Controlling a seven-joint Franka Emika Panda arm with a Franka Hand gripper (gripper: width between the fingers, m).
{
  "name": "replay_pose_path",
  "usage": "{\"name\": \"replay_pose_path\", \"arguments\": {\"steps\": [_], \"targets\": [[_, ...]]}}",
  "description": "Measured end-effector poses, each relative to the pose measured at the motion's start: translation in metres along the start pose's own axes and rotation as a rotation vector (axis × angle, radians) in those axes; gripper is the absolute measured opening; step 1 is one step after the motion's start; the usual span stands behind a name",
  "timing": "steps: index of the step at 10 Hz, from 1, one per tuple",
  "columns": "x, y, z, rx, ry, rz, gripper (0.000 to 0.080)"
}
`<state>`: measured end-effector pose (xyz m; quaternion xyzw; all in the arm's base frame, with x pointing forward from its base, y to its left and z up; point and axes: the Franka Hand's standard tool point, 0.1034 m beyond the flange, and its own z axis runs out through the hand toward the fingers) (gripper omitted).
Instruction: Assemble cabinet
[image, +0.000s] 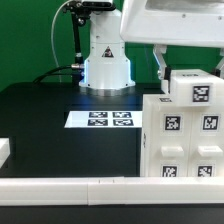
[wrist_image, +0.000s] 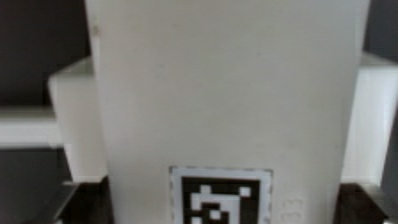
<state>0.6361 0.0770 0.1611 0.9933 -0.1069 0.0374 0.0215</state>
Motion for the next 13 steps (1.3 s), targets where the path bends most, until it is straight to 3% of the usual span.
{"name": "replay_pose_path", "arguments": {"steps": [6, 9, 12, 13], "targets": [[-0.0030, 0.0011, 0.0009, -0.005, -0.016, 0.484, 0.0548], [-0.0029, 0.0017, 0.0005, 0.030, -0.038, 0.954, 0.0548], [-0.0031, 0.0019, 0.0006, 0.027, -0.043, 1.120, 0.0548], [-0.0042, 0.0040, 0.0018, 0.038, -0.064, 1.246, 0.0548]]}}
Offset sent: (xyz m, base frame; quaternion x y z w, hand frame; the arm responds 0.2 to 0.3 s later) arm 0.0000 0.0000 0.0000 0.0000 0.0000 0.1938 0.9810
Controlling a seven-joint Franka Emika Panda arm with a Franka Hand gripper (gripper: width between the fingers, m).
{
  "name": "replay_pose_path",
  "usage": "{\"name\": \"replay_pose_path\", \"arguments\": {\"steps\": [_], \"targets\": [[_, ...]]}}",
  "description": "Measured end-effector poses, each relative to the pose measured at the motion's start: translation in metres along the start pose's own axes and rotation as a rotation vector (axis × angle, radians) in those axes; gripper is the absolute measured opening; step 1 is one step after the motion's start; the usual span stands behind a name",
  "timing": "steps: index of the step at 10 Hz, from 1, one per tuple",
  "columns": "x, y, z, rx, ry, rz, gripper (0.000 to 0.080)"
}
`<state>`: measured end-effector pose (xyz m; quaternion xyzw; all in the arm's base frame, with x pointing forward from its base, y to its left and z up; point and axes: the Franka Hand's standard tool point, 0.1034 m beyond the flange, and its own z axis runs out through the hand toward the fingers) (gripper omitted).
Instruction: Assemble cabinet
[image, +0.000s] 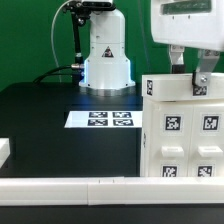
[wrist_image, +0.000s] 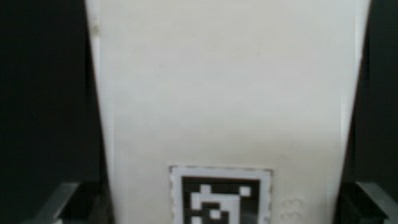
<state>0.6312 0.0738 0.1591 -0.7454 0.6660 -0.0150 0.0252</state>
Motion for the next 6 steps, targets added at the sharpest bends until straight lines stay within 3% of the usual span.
{"name": "replay_pose_path", "arguments": {"steps": [2, 3, 6], "targets": [[0.0010, 0.0014, 0.0004, 0.016, -0.067, 0.327, 0.0548], [-0.0019, 0.0016, -0.0001, 0.040, -0.097, 0.542, 0.0548], [-0.0037, 0.0013, -0.0008, 0.050, -0.113, 0.532, 0.0548]]}}
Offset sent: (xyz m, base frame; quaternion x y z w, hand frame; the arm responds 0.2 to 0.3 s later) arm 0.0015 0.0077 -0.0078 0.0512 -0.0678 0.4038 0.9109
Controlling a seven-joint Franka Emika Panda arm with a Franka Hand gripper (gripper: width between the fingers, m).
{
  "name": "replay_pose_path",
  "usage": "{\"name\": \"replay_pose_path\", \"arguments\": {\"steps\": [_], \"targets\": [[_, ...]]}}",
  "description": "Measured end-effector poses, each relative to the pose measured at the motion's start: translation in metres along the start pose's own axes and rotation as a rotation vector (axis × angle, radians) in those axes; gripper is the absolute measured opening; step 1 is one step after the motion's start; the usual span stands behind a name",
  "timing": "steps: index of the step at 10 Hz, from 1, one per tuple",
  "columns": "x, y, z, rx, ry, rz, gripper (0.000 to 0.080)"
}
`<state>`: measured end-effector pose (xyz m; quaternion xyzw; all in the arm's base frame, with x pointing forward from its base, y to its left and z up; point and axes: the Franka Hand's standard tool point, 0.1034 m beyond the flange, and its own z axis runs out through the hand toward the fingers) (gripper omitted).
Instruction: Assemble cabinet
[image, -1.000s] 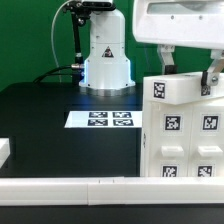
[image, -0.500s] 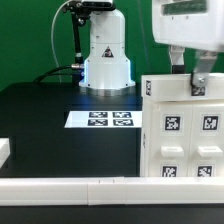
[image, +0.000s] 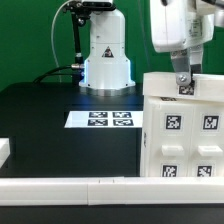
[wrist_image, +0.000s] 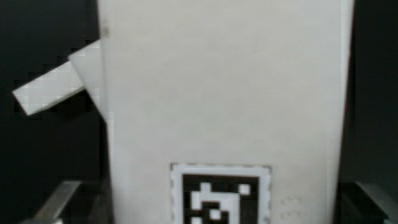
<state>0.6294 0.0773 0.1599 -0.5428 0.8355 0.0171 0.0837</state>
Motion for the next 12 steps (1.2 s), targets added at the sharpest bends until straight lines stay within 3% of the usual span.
{"name": "replay_pose_path", "arguments": {"steps": [2, 4, 5, 6, 9, 10, 12], "targets": [[-0.001, -0.001, -0.003, -0.003, -0.004, -0.145, 0.0765], [-0.006, -0.006, -0.012, 0.011, -0.014, -0.471, 0.0792], [-0.014, -0.002, -0.018, -0.018, -0.025, -0.531, 0.0797], [-0.022, 0.002, -0.023, -0.024, -0.022, -0.592, 0.0797], [-0.018, 0.001, -0.020, -0.023, -0.022, -0.852, 0.0797], [-0.017, -0.002, -0.021, -0.021, -0.019, -1.085, 0.0797], [-0.016, -0.005, -0.016, -0.042, -0.030, -1.380, 0.0797]]}}
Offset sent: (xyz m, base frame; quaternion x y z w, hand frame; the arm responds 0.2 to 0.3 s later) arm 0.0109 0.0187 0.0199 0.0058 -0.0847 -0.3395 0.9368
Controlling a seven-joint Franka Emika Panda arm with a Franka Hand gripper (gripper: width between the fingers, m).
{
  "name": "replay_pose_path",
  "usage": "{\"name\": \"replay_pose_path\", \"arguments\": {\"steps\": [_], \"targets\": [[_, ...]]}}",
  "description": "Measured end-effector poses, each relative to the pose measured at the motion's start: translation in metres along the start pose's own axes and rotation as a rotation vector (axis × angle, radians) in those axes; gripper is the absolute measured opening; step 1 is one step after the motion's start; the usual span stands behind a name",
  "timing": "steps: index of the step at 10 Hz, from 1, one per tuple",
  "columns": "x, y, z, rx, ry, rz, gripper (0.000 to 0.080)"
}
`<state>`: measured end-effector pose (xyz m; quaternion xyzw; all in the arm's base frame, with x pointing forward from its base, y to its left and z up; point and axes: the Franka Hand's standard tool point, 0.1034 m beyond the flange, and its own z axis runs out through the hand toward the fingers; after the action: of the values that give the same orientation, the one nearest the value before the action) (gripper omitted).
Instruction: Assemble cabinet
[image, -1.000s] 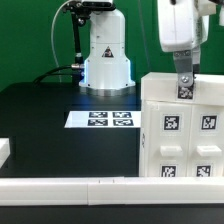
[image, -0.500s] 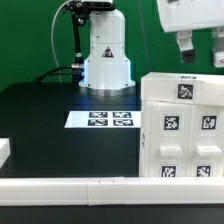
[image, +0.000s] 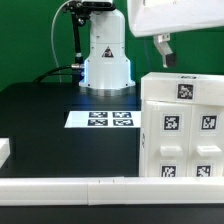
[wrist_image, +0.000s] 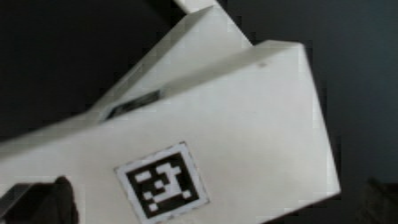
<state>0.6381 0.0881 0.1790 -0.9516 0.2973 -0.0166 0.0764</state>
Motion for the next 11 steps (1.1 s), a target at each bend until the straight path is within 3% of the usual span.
{"name": "replay_pose_path", "arguments": {"steps": [3, 4, 6, 7, 8, 10, 11], "targets": [[0.002, 0.001, 0.000, -0.002, 0.003, -0.156, 0.0797], [0.003, 0.003, 0.000, -0.014, 0.005, -0.303, 0.0797], [0.009, 0.008, -0.003, -0.065, -0.033, -0.700, 0.0797], [0.012, 0.005, -0.005, -0.066, -0.020, -0.791, 0.0797], [0.016, 0.011, -0.008, -0.053, 0.015, -0.819, 0.0797], [0.017, 0.016, -0.007, -0.085, 0.007, -0.954, 0.0797], [0.017, 0.017, -0.007, -0.118, 0.002, -1.083, 0.0797]]}}
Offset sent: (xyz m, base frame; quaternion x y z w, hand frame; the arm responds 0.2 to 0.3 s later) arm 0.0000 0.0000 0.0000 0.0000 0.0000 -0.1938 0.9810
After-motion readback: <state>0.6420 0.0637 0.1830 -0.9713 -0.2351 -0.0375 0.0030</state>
